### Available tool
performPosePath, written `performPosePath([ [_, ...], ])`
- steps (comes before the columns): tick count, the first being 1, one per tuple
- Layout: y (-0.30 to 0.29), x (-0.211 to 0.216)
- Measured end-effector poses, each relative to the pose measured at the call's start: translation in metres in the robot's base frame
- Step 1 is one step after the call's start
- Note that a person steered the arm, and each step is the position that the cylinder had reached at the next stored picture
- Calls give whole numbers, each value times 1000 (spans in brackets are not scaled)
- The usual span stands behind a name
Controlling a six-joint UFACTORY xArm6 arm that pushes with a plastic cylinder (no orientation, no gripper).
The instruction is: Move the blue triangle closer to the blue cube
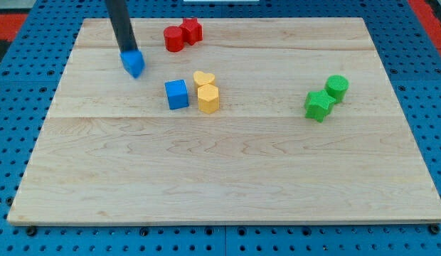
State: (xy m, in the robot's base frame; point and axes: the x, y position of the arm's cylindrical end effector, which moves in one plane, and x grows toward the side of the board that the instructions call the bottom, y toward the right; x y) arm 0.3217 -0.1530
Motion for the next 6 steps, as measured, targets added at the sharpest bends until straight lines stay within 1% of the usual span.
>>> performPosePath([
  [1, 72, 47],
  [2, 5, 42],
  [3, -11, 28],
  [4, -40, 23],
  [5, -49, 49],
  [6, -29, 71],
])
